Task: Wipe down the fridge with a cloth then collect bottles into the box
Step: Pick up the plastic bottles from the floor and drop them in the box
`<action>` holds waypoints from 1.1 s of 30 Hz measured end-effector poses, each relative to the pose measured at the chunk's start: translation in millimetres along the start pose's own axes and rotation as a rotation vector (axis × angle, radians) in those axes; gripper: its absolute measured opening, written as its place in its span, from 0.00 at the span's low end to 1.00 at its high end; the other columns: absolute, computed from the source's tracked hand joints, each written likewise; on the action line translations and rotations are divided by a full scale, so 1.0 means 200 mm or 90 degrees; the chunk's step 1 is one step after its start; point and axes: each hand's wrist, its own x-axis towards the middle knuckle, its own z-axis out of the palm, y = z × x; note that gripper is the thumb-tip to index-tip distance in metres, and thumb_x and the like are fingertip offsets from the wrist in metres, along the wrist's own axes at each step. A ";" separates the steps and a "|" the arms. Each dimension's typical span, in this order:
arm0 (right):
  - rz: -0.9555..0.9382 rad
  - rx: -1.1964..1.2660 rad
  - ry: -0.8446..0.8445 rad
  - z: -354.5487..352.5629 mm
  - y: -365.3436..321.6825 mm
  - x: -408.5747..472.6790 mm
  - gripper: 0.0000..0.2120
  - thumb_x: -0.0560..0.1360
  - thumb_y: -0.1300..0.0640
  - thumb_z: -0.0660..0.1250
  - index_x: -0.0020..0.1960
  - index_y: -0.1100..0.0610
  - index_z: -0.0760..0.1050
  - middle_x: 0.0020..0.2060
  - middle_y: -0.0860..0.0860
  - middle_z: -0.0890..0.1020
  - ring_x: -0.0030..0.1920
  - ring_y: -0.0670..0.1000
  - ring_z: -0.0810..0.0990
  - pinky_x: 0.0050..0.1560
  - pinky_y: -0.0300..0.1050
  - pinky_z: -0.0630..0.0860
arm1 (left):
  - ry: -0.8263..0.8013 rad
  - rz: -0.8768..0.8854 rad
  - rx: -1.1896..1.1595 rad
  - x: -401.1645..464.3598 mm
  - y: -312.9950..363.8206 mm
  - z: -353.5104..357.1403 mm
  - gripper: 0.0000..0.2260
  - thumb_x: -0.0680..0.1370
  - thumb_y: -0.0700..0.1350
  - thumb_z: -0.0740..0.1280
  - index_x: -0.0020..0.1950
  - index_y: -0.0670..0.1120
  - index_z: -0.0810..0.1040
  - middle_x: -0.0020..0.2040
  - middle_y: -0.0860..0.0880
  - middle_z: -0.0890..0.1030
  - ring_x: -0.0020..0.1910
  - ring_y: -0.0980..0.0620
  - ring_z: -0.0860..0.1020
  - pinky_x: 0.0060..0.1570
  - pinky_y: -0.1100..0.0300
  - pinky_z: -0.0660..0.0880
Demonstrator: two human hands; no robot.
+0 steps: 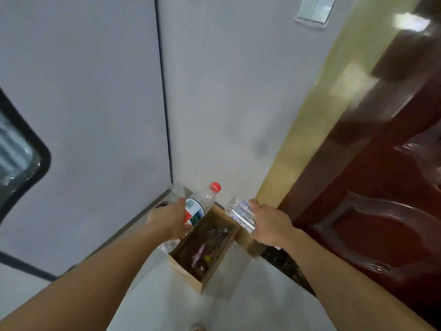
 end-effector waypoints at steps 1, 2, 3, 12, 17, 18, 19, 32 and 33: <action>-0.012 -0.013 -0.010 0.00 0.02 0.09 0.30 0.71 0.56 0.69 0.67 0.53 0.57 0.54 0.54 0.76 0.53 0.57 0.78 0.51 0.51 0.75 | -0.013 -0.007 0.000 0.06 0.01 0.02 0.31 0.75 0.57 0.65 0.72 0.50 0.57 0.64 0.47 0.76 0.57 0.47 0.78 0.50 0.55 0.74; -0.025 -0.020 -0.018 0.00 0.04 0.17 0.30 0.72 0.56 0.69 0.68 0.53 0.57 0.54 0.54 0.75 0.53 0.57 0.78 0.50 0.51 0.75 | -0.023 -0.012 -0.001 0.12 0.02 0.02 0.30 0.75 0.56 0.65 0.72 0.50 0.57 0.64 0.47 0.76 0.57 0.47 0.78 0.47 0.56 0.74; -0.036 -0.024 -0.025 0.00 0.07 0.25 0.30 0.72 0.56 0.68 0.68 0.53 0.57 0.53 0.54 0.75 0.52 0.57 0.78 0.49 0.50 0.75 | -0.028 -0.019 -0.006 0.18 0.03 0.04 0.30 0.75 0.56 0.65 0.72 0.49 0.57 0.63 0.47 0.76 0.56 0.47 0.78 0.46 0.57 0.74; -0.158 -0.083 -0.106 0.13 0.11 0.95 0.32 0.70 0.55 0.68 0.69 0.53 0.56 0.53 0.54 0.75 0.50 0.56 0.78 0.44 0.48 0.73 | -0.110 -0.192 -0.102 0.47 -0.01 0.27 0.29 0.74 0.59 0.64 0.69 0.50 0.58 0.61 0.48 0.77 0.53 0.49 0.78 0.47 0.57 0.74; -0.284 -0.111 -0.158 0.31 0.10 1.29 0.34 0.71 0.53 0.70 0.70 0.53 0.57 0.54 0.53 0.77 0.50 0.55 0.79 0.49 0.49 0.76 | -0.158 -0.318 -0.170 0.58 0.07 0.48 0.29 0.74 0.59 0.64 0.69 0.50 0.58 0.61 0.48 0.76 0.54 0.48 0.78 0.49 0.55 0.73; -0.309 -0.119 -0.170 0.36 0.11 1.35 0.33 0.71 0.53 0.70 0.70 0.53 0.57 0.55 0.53 0.76 0.51 0.56 0.79 0.50 0.49 0.75 | -0.167 -0.347 -0.186 0.60 0.09 0.53 0.29 0.74 0.59 0.64 0.69 0.50 0.58 0.60 0.47 0.77 0.54 0.47 0.78 0.49 0.55 0.73; -0.329 -0.128 -0.182 0.41 0.13 1.41 0.32 0.71 0.52 0.70 0.69 0.53 0.58 0.56 0.53 0.76 0.52 0.56 0.79 0.51 0.49 0.75 | -0.175 -0.373 -0.200 0.63 0.12 0.59 0.28 0.74 0.58 0.65 0.69 0.50 0.59 0.60 0.47 0.77 0.54 0.47 0.78 0.50 0.54 0.73; -0.374 -0.223 -0.295 1.45 0.31 2.00 0.32 0.70 0.47 0.70 0.67 0.56 0.59 0.57 0.55 0.77 0.54 0.58 0.79 0.46 0.46 0.69 | -0.230 -0.561 -0.327 1.10 0.27 1.68 0.25 0.73 0.56 0.67 0.63 0.49 0.63 0.55 0.48 0.79 0.52 0.47 0.79 0.45 0.56 0.70; -0.370 -0.221 -0.299 1.56 0.31 2.05 0.32 0.71 0.47 0.70 0.67 0.56 0.59 0.58 0.56 0.77 0.54 0.58 0.79 0.45 0.46 0.68 | -0.225 -0.567 -0.331 1.15 0.25 1.79 0.25 0.73 0.56 0.67 0.63 0.49 0.63 0.55 0.48 0.79 0.52 0.47 0.79 0.45 0.56 0.70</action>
